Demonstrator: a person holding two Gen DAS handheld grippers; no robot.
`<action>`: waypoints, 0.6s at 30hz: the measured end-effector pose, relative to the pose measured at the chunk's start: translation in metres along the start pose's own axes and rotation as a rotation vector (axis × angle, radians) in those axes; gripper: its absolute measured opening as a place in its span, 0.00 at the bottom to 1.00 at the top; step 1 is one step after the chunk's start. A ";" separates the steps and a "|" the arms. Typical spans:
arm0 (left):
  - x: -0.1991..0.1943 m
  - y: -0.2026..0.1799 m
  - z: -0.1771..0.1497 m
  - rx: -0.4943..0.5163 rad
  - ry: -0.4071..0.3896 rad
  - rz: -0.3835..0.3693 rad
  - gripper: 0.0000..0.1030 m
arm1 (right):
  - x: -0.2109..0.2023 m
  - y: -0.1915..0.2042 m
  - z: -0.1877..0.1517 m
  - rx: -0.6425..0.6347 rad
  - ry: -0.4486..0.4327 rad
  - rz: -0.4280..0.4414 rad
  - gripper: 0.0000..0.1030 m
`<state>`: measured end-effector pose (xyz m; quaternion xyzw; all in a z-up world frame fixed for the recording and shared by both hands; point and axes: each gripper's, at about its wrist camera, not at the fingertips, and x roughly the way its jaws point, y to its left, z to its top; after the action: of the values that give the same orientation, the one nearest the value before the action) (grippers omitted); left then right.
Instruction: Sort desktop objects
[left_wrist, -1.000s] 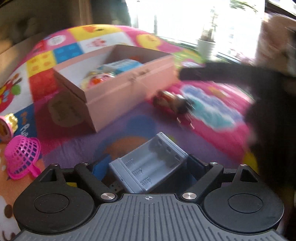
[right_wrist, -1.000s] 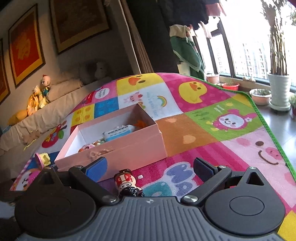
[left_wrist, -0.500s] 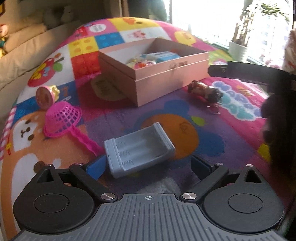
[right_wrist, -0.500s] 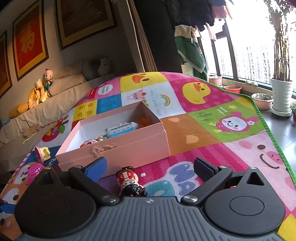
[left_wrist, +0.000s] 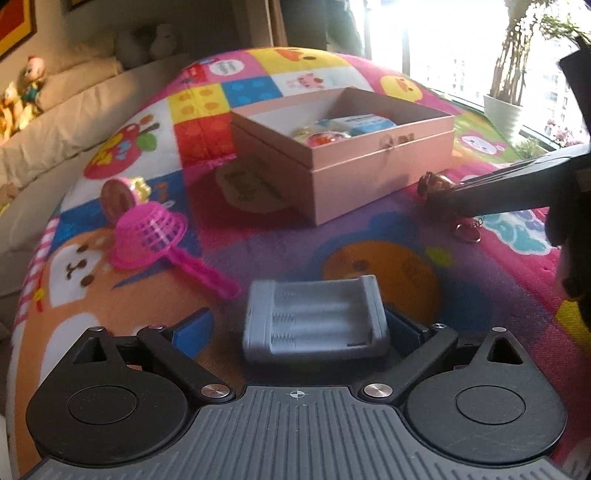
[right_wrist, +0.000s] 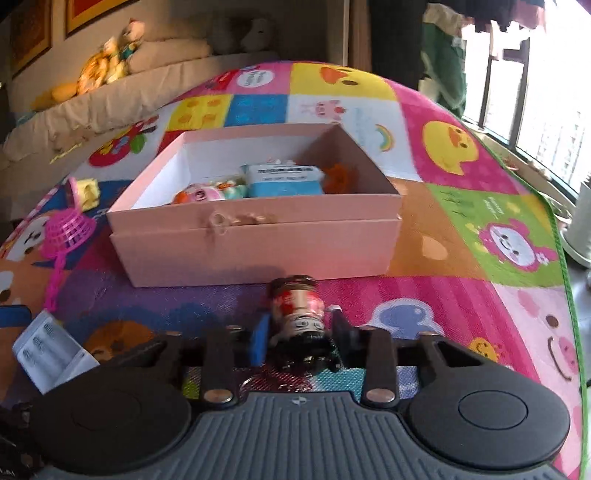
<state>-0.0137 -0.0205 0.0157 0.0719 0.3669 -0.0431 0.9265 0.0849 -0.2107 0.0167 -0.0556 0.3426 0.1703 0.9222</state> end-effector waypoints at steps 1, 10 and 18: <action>0.001 0.002 0.000 -0.009 0.003 -0.006 0.97 | -0.002 0.001 0.000 -0.005 0.007 0.022 0.32; -0.015 0.000 0.011 0.025 -0.048 -0.089 0.91 | -0.052 0.003 0.000 -0.058 0.032 0.165 0.31; -0.070 -0.005 0.096 0.135 -0.373 -0.067 0.92 | -0.153 -0.024 0.065 -0.064 -0.318 0.143 0.09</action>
<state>0.0000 -0.0390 0.1325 0.1126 0.1875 -0.1110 0.9695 0.0251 -0.2612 0.1657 -0.0328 0.1901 0.2527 0.9481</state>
